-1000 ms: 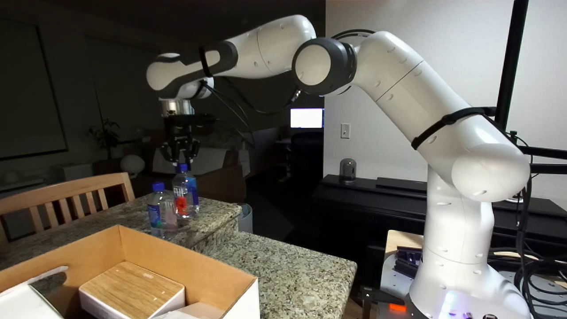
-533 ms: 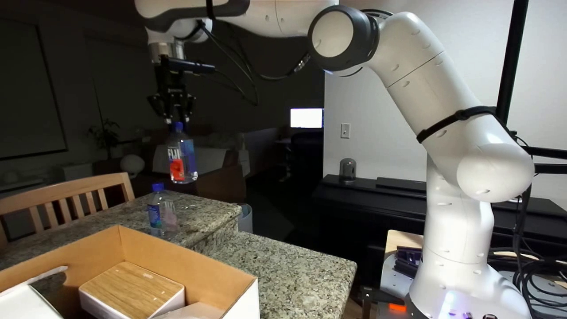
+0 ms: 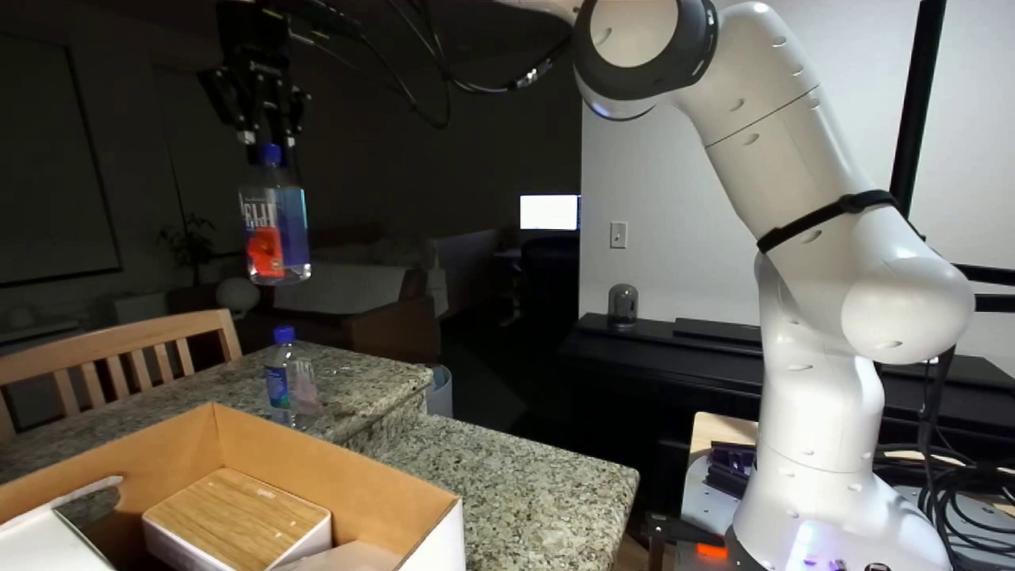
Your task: Put the water bottles on the counter in the box
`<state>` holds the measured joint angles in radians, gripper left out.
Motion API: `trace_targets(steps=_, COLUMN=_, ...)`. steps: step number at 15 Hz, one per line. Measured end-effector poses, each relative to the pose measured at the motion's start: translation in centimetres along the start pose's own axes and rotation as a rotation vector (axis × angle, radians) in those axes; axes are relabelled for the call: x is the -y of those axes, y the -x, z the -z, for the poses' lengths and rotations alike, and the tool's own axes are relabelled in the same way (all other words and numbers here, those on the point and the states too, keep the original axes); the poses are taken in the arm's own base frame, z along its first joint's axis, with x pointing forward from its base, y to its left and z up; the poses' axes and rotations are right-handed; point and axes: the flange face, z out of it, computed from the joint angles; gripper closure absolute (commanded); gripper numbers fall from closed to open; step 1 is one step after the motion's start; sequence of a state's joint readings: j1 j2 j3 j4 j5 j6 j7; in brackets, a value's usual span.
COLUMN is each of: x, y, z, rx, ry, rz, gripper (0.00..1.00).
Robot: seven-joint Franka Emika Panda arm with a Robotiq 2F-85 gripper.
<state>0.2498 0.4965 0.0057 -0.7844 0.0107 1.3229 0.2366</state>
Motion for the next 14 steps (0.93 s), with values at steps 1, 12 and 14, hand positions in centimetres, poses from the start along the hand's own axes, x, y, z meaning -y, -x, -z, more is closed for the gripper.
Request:
trace_targets(steps=1, x=1.5, y=0.4, z=0.2, rx=-0.003, ry=-0.006, rz=0.035, gripper=0.85)
trace_targets(steps=12, x=12.5, y=2.0, z=-3.9, rx=0.036, ry=-0.057, rz=0.443, gripper=0.85)
trace_targets(steps=14, x=13.4, y=1.7, z=-5.3, rx=0.046, ry=-0.072, rz=0.506, gripper=0.85)
